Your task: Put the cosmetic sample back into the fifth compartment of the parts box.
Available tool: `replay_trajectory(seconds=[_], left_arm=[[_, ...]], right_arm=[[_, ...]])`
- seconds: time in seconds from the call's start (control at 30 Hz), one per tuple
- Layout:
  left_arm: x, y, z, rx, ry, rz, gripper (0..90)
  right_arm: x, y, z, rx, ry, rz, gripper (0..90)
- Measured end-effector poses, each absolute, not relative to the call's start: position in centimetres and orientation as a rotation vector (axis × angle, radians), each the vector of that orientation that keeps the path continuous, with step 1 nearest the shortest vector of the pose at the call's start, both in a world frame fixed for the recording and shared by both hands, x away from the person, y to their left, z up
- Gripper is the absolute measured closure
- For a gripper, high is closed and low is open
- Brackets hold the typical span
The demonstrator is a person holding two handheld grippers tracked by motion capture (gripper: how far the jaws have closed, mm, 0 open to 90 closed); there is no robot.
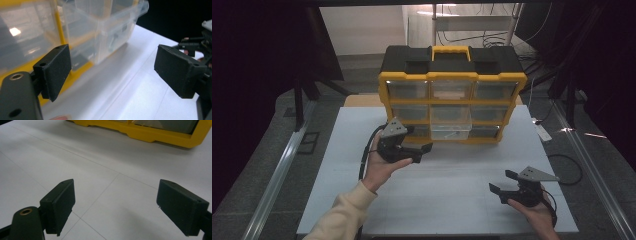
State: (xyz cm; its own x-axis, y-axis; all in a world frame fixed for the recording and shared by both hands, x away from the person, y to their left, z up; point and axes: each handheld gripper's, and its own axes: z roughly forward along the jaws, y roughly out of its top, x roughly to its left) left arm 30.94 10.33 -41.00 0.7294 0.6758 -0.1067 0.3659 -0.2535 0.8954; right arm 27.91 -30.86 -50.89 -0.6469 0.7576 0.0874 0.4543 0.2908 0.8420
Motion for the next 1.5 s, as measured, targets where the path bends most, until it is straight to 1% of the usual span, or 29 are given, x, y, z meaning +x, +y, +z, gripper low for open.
replay_trajectory(seconds=[0.17, 0.23, 0.47, 0.53, 0.73, 1.0, 1.17, 1.2, 1.5], left_arm=[[29.6, 11.4, -42.3, 1.868, 0.822, 0.374, 14.5], [28.9, 12.1, -43.1, 1.851, 0.840, 0.353, 14.8], [27.3, 13.0, -44.8, 1.919, 0.840, 0.408, 14.9], [26.9, 13.4, -45.4, 1.922, 0.851, 0.404, 14.8], [25.3, 15.3, -47.8, 1.908, 0.914, 0.395, 15.2], [23.5, 17.9, -50.1, 1.902, 0.970, 0.406, 15.4], [23.3, 18.8, -50.8, 1.897, 0.998, 0.410, 15.3], [23.4, 19.0, -50.8, 1.894, 1.004, 0.429, 15.3], [24.1, 19.1, -50.9, 1.895, 1.017, 0.441, 15.3]], right_arm=[[28.0, -30.8, -51.0, 1.093, 2.246, 1.286, 15.3], [28.0, -30.8, -51.0, 1.093, 2.244, 1.291, 15.3], [28.0, -30.8, -51.1, 1.093, 2.249, 1.278, 15.3], [28.0, -30.9, -51.1, 1.093, 2.251, 1.284, 15.4], [27.9, -30.9, -51.0, 1.089, 2.249, 1.283, 15.4], [27.6, -30.8, -51.0, 1.070, 2.252, 1.273, 15.4], [27.3, -30.3, -50.8, 1.023, 2.273, 1.296, 15.3], [27.3, -30.2, -50.8, 1.018, 2.279, 1.304, 15.2], [27.3, -30.3, -50.8, 1.028, 2.273, 1.299, 15.4]])
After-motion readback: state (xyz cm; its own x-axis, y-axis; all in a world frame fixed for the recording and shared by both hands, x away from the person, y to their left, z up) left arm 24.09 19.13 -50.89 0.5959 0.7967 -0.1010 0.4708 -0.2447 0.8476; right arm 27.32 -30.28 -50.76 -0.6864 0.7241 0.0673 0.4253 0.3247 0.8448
